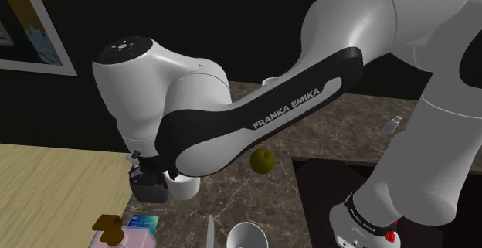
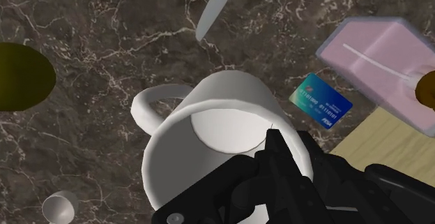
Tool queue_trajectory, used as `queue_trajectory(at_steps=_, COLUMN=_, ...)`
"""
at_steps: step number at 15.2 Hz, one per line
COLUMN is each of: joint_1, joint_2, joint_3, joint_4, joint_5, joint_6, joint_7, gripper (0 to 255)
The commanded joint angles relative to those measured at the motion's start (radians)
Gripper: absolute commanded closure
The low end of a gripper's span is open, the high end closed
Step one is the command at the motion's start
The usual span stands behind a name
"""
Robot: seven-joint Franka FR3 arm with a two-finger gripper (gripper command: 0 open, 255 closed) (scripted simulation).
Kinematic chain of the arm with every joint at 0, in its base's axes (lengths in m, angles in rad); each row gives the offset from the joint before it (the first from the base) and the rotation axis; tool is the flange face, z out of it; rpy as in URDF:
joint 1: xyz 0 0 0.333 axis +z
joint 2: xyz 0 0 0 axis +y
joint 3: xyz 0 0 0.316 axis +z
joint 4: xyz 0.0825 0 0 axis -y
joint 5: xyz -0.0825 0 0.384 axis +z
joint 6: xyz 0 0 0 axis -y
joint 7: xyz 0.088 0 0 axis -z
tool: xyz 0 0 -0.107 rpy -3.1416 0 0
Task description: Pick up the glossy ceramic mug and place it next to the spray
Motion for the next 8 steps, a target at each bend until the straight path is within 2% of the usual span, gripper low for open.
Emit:
queue_trajectory(at_steps=1, joint_1=0.001, joint_2=0.011, joint_3=-0.003, joint_4=-0.012, joint_5=-0.009, joint_6=0.021, joint_7=0.005, gripper=255)
queue_trajectory(at_steps=8, joint_1=0.013, joint_2=0.06, joint_3=-0.018, joint_4=-0.052, joint_5=-0.052, joint_6=0.098, joint_7=0.037, gripper=255)
